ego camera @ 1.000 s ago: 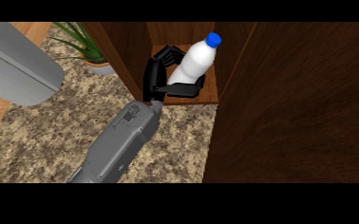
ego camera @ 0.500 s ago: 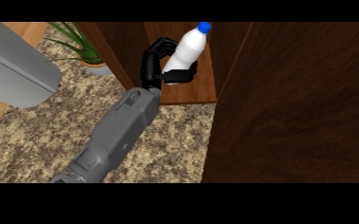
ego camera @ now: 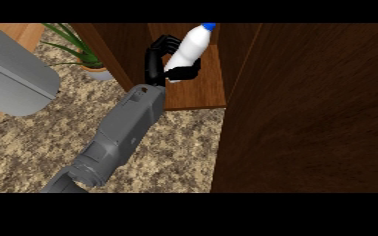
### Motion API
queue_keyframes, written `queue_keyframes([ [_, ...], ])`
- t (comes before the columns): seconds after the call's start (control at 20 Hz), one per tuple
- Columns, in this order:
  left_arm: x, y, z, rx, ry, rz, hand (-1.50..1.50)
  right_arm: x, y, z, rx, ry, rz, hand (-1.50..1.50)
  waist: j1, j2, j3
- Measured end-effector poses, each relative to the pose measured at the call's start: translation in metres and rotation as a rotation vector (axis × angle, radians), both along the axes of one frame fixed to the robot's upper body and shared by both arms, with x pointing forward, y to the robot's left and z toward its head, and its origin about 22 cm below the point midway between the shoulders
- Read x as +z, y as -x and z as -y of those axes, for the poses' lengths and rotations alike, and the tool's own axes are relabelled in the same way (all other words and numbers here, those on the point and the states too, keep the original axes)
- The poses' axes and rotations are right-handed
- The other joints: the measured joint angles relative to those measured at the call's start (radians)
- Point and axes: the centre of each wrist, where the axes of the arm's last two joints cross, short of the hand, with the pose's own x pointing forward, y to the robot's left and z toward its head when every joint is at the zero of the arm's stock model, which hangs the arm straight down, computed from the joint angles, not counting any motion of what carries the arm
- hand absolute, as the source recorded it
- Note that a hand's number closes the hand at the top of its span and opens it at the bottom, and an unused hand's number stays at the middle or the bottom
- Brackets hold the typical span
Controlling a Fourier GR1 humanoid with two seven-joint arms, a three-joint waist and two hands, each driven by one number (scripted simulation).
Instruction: Pick up the bottled water, place it into the cabinet and close the cabinet
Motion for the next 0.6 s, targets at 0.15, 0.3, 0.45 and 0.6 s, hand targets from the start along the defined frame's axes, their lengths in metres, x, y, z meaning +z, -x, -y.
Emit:
queue_keyframes([
  [0.15,0.0,-0.002,-0.001,0.011,-0.041,0.011,1.5,0.0,0.0,0.002,0.003,0.011,0.005,-1.5,-0.003,0.001,0.0],
  [0.3,0.002,-0.006,-0.001,0.027,-0.095,0.021,-1.5,-0.001,0.001,0.002,0.014,0.006,0.009,-1.5,-0.012,0.003,0.0],
  [0.45,0.006,-0.009,-0.001,0.026,-0.114,0.02,-1.5,0.0,0.0,0.001,0.016,0.002,0.01,-1.5,-0.012,0.006,0.0],
  [0.6,0.009,-0.012,-0.004,0.03,-0.104,0.02,-1.5,-0.001,-0.001,0.0,0.024,-0.002,0.011,-1.5,-0.013,0.008,-0.001],
])
